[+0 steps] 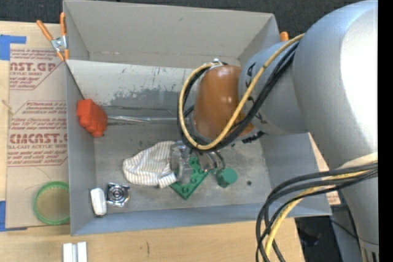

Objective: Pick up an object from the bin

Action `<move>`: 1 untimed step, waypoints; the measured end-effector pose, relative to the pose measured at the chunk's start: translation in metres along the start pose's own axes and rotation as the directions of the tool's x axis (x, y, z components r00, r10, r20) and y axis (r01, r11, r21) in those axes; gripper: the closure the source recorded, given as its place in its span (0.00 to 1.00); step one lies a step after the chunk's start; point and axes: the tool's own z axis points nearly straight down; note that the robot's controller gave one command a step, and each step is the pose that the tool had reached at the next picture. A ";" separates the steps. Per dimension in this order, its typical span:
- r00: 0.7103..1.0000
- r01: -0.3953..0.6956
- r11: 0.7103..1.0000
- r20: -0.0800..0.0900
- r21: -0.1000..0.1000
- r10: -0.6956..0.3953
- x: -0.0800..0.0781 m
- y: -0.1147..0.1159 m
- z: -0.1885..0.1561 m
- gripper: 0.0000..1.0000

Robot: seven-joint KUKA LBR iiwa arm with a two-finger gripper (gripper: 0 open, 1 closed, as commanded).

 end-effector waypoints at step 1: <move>1.000 0.000 1.000 0.001 0.001 0.000 0.000 0.000 0.001 0.00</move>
Offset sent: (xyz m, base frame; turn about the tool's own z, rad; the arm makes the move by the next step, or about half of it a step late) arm 0.0000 0.0000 0.0000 0.0000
